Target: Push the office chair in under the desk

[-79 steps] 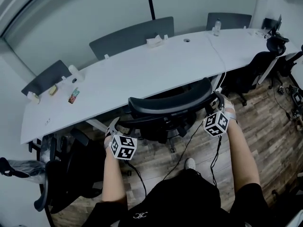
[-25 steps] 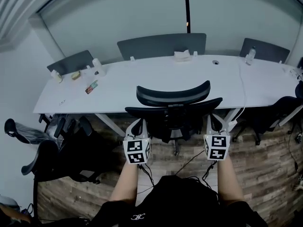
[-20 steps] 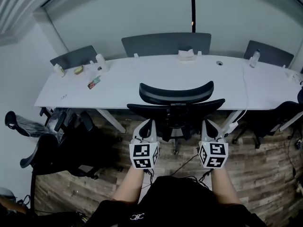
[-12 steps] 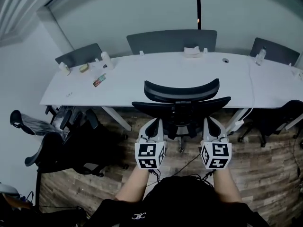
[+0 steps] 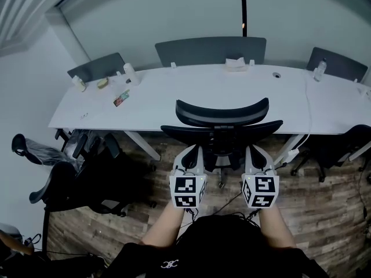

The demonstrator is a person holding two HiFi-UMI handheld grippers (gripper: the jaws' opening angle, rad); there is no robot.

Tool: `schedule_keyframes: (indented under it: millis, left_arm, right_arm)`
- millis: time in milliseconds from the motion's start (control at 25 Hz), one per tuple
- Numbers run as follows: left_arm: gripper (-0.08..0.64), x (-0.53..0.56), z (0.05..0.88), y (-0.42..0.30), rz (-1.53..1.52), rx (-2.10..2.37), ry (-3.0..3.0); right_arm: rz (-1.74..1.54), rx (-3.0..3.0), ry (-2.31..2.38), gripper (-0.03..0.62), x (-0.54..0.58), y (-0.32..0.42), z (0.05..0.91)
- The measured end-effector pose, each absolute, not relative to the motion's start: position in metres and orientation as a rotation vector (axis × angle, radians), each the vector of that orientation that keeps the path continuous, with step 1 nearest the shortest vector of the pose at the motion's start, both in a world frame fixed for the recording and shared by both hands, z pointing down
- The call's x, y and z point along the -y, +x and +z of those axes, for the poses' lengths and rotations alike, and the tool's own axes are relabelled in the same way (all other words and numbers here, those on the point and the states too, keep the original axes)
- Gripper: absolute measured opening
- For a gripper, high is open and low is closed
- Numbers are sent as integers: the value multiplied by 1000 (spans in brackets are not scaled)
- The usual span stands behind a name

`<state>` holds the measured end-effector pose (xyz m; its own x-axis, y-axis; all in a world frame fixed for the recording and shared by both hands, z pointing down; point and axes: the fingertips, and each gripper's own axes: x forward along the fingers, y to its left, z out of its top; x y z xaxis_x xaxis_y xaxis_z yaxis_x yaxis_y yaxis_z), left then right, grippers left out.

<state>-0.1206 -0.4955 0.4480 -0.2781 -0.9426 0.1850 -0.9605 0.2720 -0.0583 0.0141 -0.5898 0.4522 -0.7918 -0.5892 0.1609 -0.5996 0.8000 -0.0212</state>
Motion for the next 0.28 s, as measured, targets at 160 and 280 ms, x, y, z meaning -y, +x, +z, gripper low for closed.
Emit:
schedule_keyframes:
  millis: [160, 280]
  left_arm:
    - [6, 498, 448, -121, 248, 2408, 1813]
    - [6, 500, 449, -121, 243, 2406, 1812]
  right_arm:
    - [107, 2847, 934, 6, 590, 12, 451]
    - [105, 2852, 931, 6, 593, 11, 450]
